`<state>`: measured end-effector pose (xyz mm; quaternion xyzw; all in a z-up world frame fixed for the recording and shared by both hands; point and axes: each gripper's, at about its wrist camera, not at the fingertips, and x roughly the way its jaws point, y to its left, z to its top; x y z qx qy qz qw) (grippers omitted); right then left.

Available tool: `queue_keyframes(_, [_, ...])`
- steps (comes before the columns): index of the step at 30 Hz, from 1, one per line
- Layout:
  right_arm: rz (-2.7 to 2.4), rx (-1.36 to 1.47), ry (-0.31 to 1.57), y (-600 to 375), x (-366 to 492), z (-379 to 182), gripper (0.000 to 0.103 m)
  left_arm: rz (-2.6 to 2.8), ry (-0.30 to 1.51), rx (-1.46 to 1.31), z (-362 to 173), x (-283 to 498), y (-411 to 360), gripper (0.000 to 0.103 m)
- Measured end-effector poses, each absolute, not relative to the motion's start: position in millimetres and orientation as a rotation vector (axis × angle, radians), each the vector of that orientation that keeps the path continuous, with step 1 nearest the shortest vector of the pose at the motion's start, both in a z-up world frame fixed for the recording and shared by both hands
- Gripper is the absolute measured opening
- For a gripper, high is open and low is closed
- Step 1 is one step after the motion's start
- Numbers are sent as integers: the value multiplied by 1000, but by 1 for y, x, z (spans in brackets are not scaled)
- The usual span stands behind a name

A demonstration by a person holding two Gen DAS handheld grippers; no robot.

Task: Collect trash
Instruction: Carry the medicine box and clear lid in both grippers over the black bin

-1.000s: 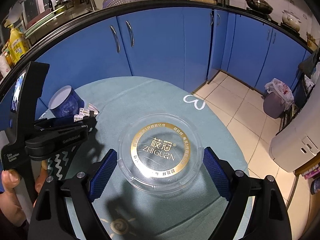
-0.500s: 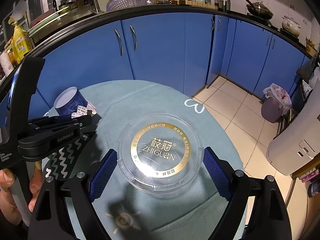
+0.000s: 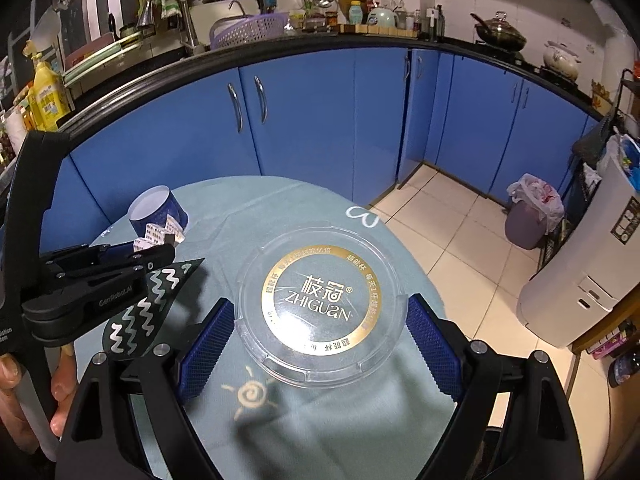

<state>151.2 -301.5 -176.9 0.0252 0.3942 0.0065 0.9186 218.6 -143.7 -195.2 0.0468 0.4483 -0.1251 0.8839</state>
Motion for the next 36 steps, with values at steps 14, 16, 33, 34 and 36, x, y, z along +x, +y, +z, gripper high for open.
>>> queue_keyframes(14, [-108, 75, 751, -346, 70, -148, 85, -401, 865, 175, -162, 152, -202, 30])
queue_keyframes(16, [-129, 80, 747, -355, 58, -146, 85, -430, 857, 190, -159, 141, -215, 30])
queue_keyframes(33, [-289, 133, 732, -419, -21, -140, 85, -668, 834, 315, -148, 68, -315, 30])
queue_keyframes(34, [-297, 137, 731, -424, -25, -140, 85, -677, 831, 322, -147, 65, -320, 30])
queue_keyframes(36, [-312, 143, 729, -429, -31, -141, 85, -696, 825, 335, -146, 58, -329, 30])
